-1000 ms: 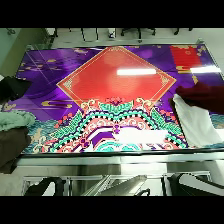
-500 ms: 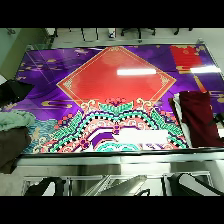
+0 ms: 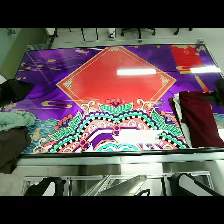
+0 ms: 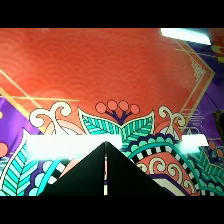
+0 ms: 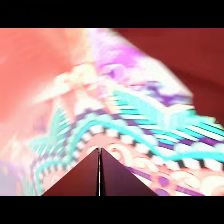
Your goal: Fold the shirts.
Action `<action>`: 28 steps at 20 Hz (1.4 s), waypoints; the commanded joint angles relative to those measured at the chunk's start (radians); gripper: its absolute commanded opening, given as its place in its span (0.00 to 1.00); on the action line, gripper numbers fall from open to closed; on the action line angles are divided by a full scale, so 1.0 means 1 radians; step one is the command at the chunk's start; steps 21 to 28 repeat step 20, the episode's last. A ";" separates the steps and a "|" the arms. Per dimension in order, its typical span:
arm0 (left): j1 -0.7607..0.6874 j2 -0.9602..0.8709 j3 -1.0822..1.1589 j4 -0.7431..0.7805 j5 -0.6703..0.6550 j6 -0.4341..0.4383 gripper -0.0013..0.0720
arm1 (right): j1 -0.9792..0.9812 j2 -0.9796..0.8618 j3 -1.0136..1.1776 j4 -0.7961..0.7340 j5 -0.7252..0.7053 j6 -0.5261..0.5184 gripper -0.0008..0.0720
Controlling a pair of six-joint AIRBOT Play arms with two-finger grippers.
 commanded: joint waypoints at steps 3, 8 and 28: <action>-0.236 -0.023 -0.024 0.006 0.037 -0.026 0.04 | 0.446 0.052 -0.087 -0.036 0.170 -0.109 0.04; -0.571 -0.025 -0.343 0.030 -0.183 -0.126 0.04 | 0.861 0.170 -0.435 -0.078 0.502 -0.108 0.04; -0.660 -0.071 -0.467 0.030 -0.265 -0.152 0.04 | 0.962 0.153 -0.503 -0.063 0.437 -0.106 0.05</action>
